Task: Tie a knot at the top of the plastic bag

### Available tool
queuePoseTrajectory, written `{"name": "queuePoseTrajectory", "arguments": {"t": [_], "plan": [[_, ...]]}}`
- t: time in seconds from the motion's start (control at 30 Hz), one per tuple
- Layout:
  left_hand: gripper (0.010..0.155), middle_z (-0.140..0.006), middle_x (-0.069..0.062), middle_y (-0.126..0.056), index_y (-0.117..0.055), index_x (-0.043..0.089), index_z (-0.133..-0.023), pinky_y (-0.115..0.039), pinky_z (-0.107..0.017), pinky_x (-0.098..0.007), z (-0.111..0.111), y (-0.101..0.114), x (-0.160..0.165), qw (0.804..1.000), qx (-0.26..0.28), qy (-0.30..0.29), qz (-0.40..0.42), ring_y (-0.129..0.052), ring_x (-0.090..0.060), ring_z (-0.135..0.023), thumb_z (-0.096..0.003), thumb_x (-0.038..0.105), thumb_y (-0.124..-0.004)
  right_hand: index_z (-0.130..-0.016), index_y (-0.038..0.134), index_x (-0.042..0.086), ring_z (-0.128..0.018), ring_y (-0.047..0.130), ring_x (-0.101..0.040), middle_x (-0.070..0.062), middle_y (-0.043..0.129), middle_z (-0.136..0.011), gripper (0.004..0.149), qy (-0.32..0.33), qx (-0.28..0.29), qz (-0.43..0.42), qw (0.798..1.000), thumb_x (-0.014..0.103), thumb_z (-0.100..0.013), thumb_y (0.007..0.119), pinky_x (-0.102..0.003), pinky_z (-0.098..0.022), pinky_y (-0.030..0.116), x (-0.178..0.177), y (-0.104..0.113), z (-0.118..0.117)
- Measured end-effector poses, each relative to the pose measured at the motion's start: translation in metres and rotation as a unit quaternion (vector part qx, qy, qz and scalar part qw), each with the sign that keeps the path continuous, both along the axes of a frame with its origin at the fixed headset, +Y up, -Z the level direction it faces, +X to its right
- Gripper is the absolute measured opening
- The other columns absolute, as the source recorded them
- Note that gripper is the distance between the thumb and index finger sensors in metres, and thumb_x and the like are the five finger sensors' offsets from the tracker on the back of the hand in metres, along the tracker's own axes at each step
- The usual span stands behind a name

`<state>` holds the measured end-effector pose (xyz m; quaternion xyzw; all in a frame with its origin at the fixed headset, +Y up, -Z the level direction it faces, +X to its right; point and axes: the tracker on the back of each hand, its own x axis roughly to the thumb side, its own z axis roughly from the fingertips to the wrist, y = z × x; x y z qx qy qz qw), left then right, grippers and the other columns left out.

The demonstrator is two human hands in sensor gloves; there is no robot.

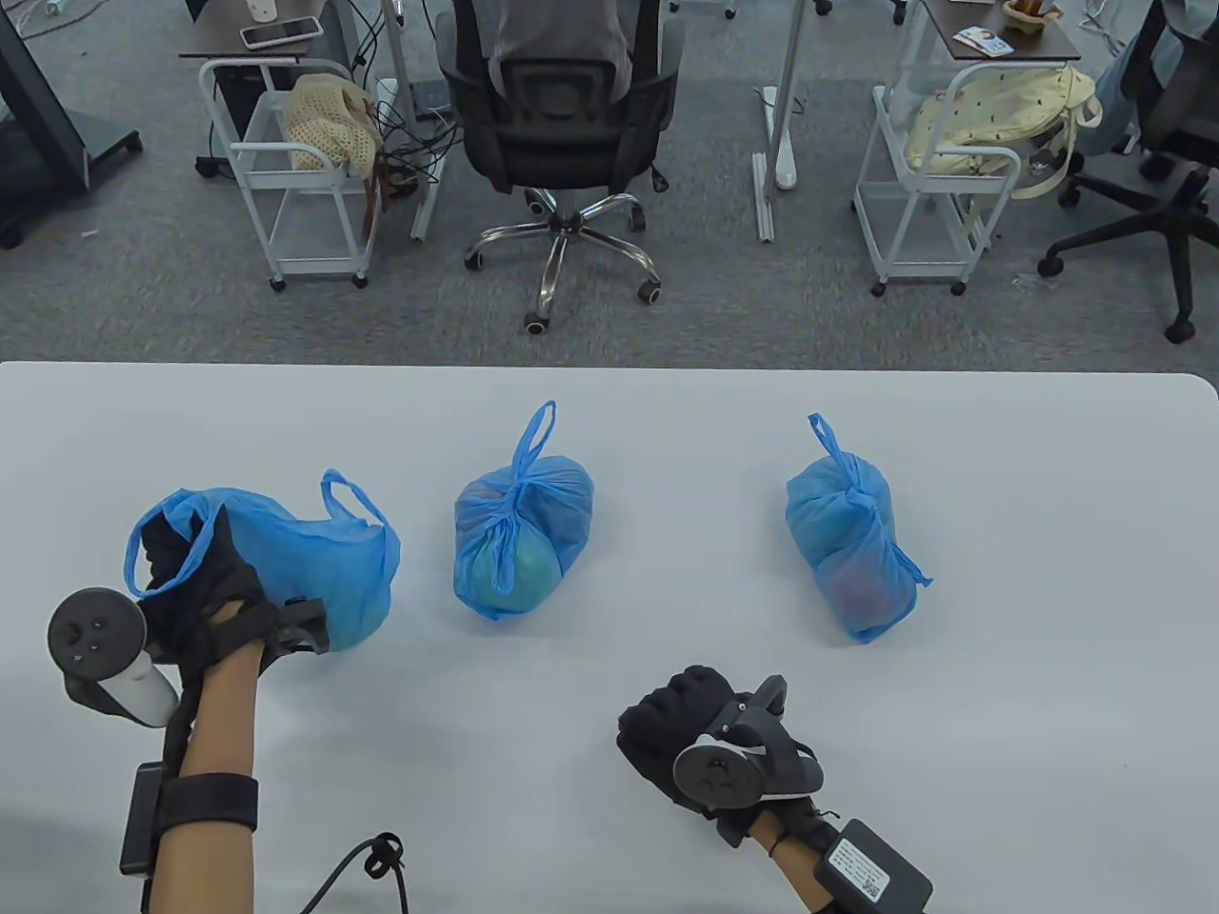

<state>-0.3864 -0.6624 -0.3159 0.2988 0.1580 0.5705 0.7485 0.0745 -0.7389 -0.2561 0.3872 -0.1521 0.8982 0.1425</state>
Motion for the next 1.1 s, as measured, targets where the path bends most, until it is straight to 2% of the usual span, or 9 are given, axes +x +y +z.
{"name": "queuePoseTrajectory", "arguments": {"t": [0.2, 0.37, 0.57, 0.77, 0.9, 1.1], "plan": [[0.025, -0.087, 0.005, -0.089, -0.07, 0.033, -0.074, -0.083, -0.061, -0.054, 0.019, 0.035, 0.024, 0.999, 0.024, -0.026, -0.004, -0.104, -0.018, -0.074, -0.0558, 0.049, -0.064, -0.065, 0.096, 0.013, -0.046, 0.106, -0.035, -0.012, 0.104, -0.058, 0.039, -0.014, 0.0, -0.01, 1.0, 0.042, -0.048, 0.078, -0.062, -0.043, 0.079, 0.006, 0.004, -0.001], [0.025, -0.087, 0.004, -0.089, -0.071, 0.032, -0.073, -0.078, -0.062, -0.06, 0.03, 0.059, 0.067, 0.996, 0.02, -0.076, -0.034, -0.103, -0.02, -0.076, -0.0552, 0.048, -0.066, -0.065, 0.096, 0.013, -0.047, 0.106, -0.035, -0.012, 0.103, -0.058, 0.039, -0.032, -0.008, -0.013, 0.999, 0.042, -0.048, 0.078, -0.062, -0.043, 0.079, 0.013, 0.005, -0.004], [0.025, -0.088, 0.001, -0.088, -0.071, 0.03, -0.073, -0.077, -0.06, -0.063, 0.037, 0.063, 0.132, 0.987, 0.018, -0.159, -0.032, -0.102, -0.022, -0.077, -0.0552, 0.047, -0.066, -0.065, 0.096, 0.014, -0.047, 0.106, -0.035, -0.012, 0.103, -0.058, 0.039, -0.066, -0.026, -0.022, 0.997, 0.043, -0.048, 0.077, -0.062, -0.043, 0.079, 0.028, 0.003, -0.013], [0.025, -0.089, 0.0, -0.086, -0.07, 0.03, -0.073, -0.078, -0.058, -0.066, 0.036, 0.04, 0.196, 0.974, -0.005, -0.228, -0.01, -0.101, -0.023, -0.077, -0.0554, 0.047, -0.065, -0.065, 0.096, 0.014, -0.047, 0.106, -0.035, -0.012, 0.103, -0.058, 0.039, -0.103, -0.043, -0.029, 0.993, 0.043, -0.048, 0.077, -0.062, -0.043, 0.079, 0.043, -0.001, -0.023], [0.025, -0.09, 0.0, -0.086, -0.07, 0.029, -0.073, -0.078, -0.058, -0.067, 0.028, 0.001, 0.23, 0.965, -0.028, -0.256, 0.053, -0.101, -0.023, -0.078, -0.0553, 0.046, -0.065, -0.065, 0.096, 0.014, -0.048, 0.106, -0.035, -0.012, 0.103, -0.059, 0.039, -0.128, -0.059, -0.031, 0.99, 0.043, -0.048, 0.077, -0.062, -0.044, 0.078, 0.056, -0.004, -0.029], [0.026, -0.09, -0.002, -0.085, -0.07, 0.028, -0.073, -0.076, -0.057, -0.069, 0.022, -0.048, 0.238, 0.954, -0.057, -0.265, 0.13, -0.099, -0.026, -0.078, -0.0547, 0.045, -0.066, -0.068, 0.095, 0.012, -0.051, 0.105, -0.037, -0.014, 0.102, -0.062, 0.041, -0.145, -0.065, -0.049, 0.986, 0.042, -0.048, 0.076, -0.063, -0.045, 0.077, 0.066, -0.005, -0.034]]}}
